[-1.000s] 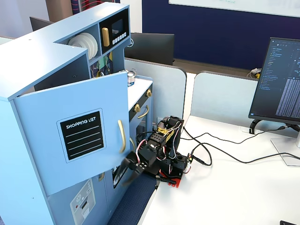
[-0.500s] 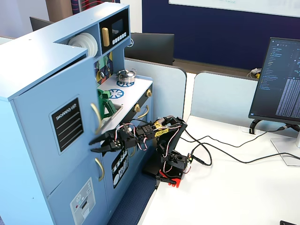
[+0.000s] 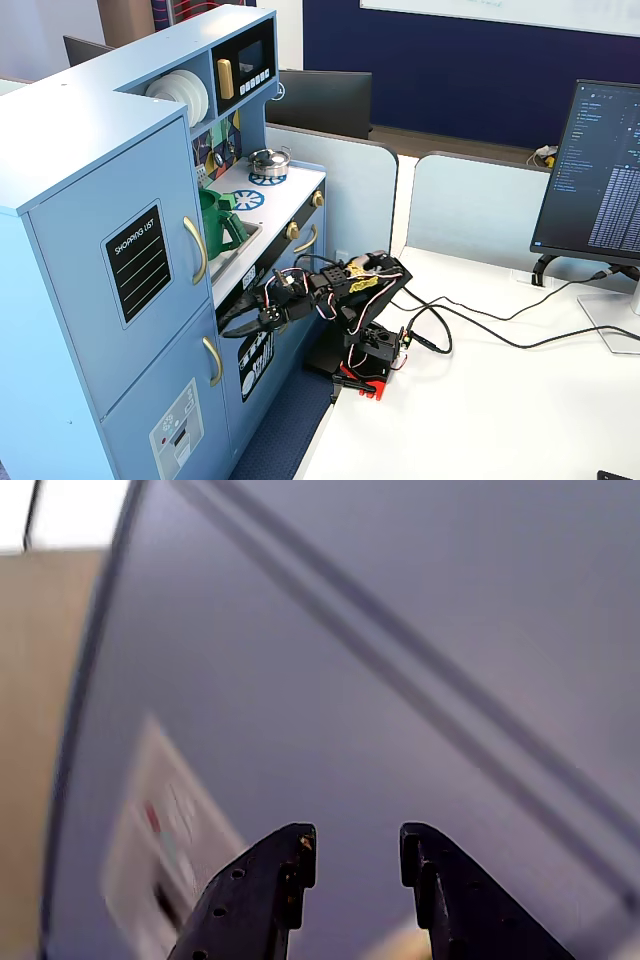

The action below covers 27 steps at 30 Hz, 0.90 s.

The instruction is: Close the left cabinet door

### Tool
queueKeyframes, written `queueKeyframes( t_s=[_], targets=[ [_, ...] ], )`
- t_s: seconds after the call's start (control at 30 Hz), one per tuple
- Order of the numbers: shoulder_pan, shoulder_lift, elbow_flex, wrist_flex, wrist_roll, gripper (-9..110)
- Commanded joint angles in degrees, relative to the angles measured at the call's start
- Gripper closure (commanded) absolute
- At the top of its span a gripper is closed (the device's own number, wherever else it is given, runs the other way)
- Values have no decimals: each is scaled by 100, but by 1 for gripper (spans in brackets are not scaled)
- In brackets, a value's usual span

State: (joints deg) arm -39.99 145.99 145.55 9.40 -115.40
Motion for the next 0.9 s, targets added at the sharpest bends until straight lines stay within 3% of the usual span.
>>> queueKeyframes(
  t_s=[0.0,0.13,0.27,0.53,0.73,0.87],
  targets=[
    [2039,826,466,1951,290,102],
    [3480,1397,1283,3727,1011,102],
    [3797,2452,2109,5256,1881,102],
    [3612,2979,2602,6451,3076,102],
    [4043,3489,2610,7603,2074,100],
    [4157,3612,2610,7840,2909,99]
  ],
)
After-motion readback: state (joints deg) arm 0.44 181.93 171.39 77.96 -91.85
